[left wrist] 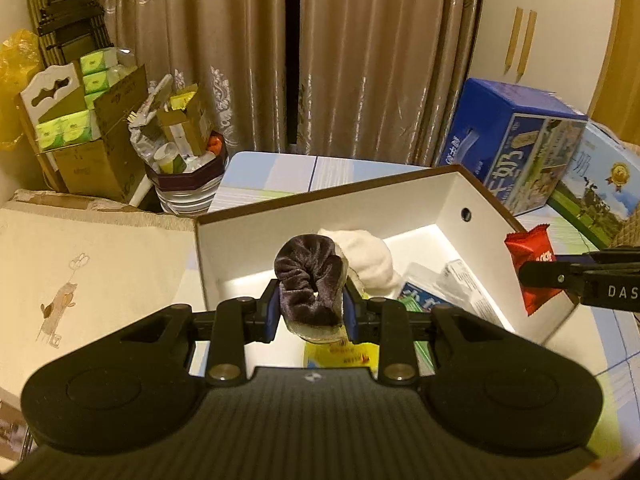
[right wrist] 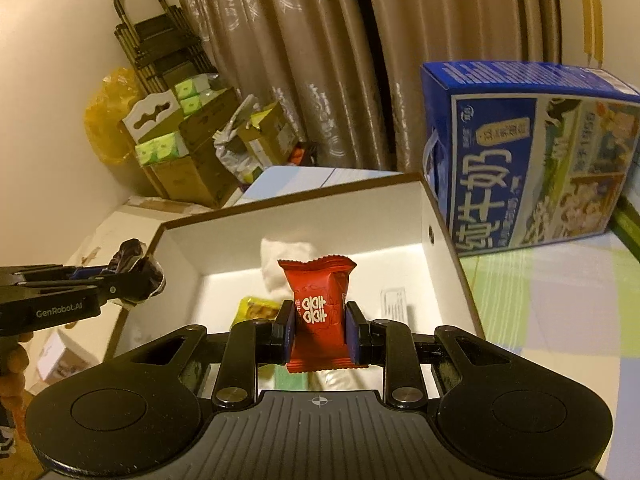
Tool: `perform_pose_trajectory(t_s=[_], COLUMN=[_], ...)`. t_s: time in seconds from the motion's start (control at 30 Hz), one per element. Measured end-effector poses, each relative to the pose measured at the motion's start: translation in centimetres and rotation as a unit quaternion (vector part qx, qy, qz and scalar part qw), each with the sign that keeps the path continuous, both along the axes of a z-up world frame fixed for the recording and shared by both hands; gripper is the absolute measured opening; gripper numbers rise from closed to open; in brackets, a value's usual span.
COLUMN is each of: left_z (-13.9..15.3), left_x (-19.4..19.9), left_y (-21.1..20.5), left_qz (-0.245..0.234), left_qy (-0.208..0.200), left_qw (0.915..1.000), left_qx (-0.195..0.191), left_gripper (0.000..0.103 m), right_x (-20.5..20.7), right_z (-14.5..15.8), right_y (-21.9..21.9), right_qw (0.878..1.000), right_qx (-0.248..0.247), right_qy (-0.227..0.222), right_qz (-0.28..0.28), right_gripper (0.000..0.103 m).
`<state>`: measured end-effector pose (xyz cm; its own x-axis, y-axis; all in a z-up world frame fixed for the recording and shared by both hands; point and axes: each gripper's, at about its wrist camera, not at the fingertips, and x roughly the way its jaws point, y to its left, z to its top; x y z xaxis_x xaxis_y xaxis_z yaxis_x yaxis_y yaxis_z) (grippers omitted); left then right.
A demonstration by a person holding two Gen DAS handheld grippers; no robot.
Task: Organize objects
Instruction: 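Carry the scrunchie and red candy packet over the brown box, then drop the scrunchie and candy packet into the box by opening both tools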
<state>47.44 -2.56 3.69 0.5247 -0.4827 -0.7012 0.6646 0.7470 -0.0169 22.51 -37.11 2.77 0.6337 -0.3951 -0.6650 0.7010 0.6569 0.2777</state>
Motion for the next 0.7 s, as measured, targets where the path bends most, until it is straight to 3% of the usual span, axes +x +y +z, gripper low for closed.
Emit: perform_pose_trajectory(t_s=[0.33,0.7], left_z=[-3.1,-5.2], left_x=[4.4,6.9], left_y=[-3.9,-5.8], left_qz=[-0.009,-0.01], left_qy=[0.031,0.041], left_qw=[0.9985,0.9969], left_qx=[0.043,0.066], left_gripper=[0.026,0.028], right_x=[3.1,4.6], right_z=[-1.9,-3.9], right_y=[-5.0,-7.1], right_qw=[1.0,0.999], right_qx=[0.0,0.017], right_qy=[0.021,0.033], right_qz=[-0.003,-0.005], right_gripper=[0.023,0.023])
